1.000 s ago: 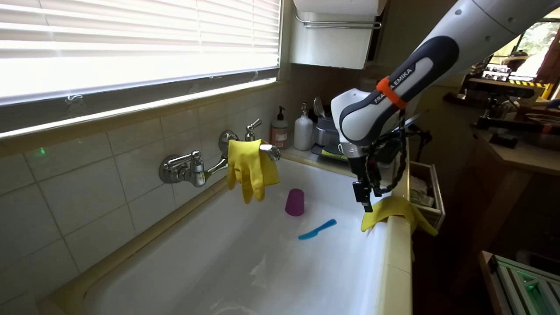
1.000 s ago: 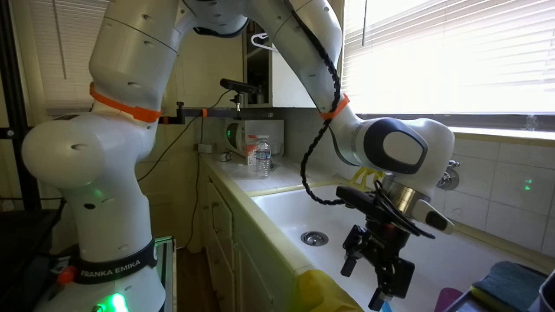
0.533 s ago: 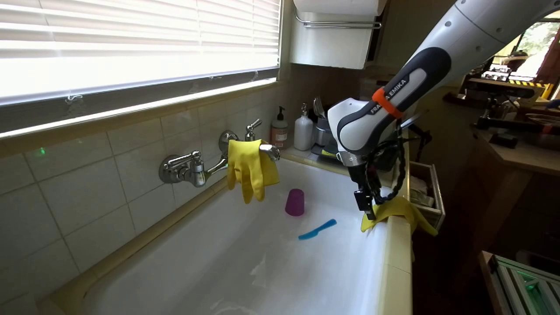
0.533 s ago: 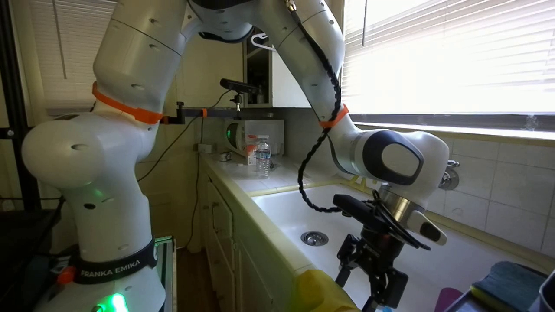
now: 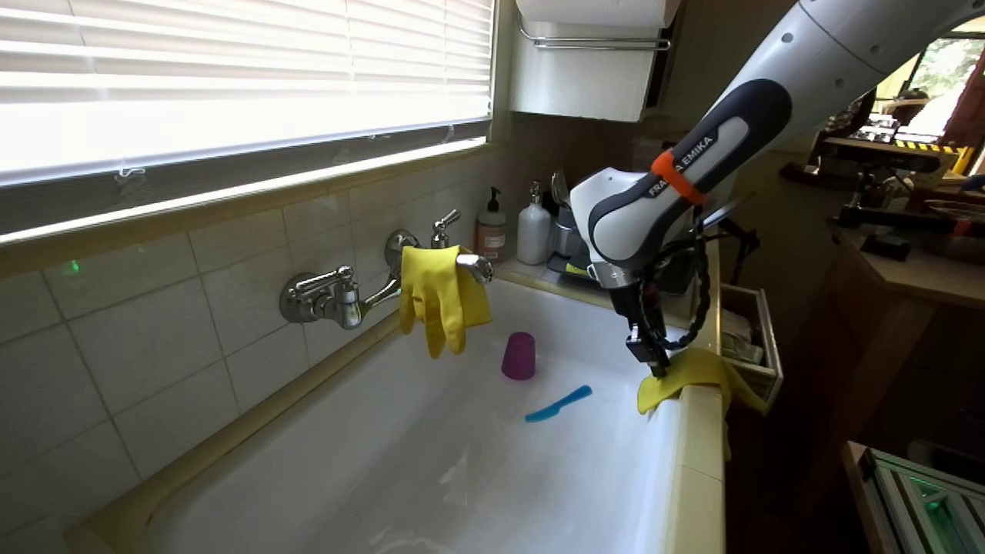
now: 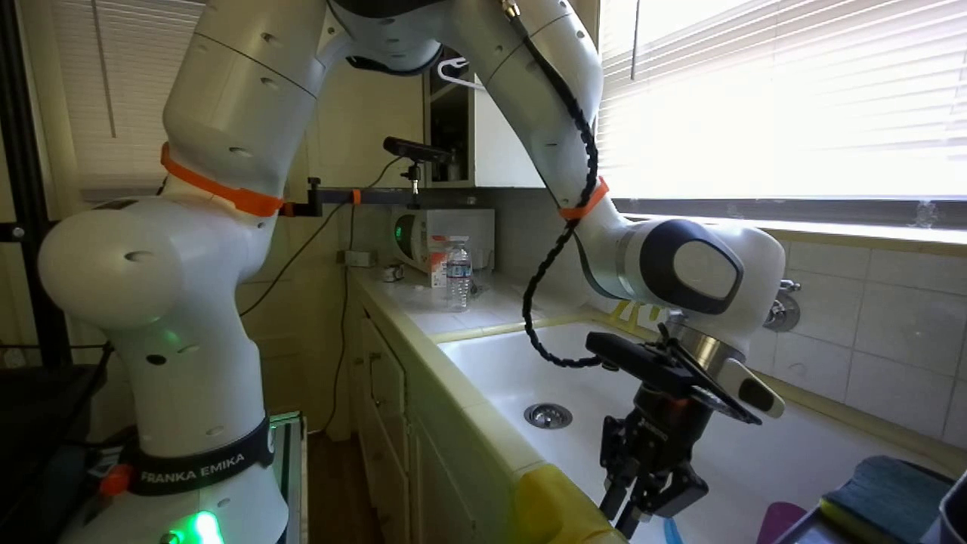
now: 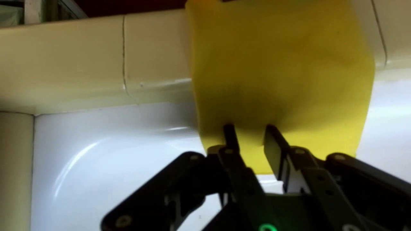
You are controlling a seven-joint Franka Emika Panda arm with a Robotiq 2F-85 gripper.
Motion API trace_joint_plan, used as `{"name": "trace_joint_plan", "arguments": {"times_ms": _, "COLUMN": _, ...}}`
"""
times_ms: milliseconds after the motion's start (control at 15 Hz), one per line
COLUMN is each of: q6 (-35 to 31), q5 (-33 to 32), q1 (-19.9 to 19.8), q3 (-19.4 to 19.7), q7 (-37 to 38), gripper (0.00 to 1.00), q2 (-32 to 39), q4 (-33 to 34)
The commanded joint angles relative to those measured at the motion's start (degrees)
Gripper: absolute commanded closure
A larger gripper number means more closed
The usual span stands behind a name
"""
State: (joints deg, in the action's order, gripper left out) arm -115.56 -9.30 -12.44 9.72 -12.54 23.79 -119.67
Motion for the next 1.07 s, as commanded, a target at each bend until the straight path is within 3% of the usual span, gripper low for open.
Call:
{"name": "trace_joint_plan", "arguments": {"times_ms": 0, "q6": 2.24, "q5": -0.7, "q1": 0.07, "q3": -0.34, "q7": -0.15, "gripper": 0.99, "q2": 1.58, "q4": 1.39}}
{"name": "trace_joint_plan", "arguments": {"times_ms": 400, "q6": 2.34, "q5": -0.19, "q1": 0.07, "q3": -0.11, "q7": 1.75, "gripper": 1.0, "q2": 2.31, "q4": 2.44}}
{"name": "trace_joint_plan", "arguments": {"times_ms": 1000, "q6": -0.94, "q5": 10.52, "q1": -2.68, "q3": 0.07, "q7": 6.52, "gripper": 1.0, "q2": 1.75, "q4": 5.18}}
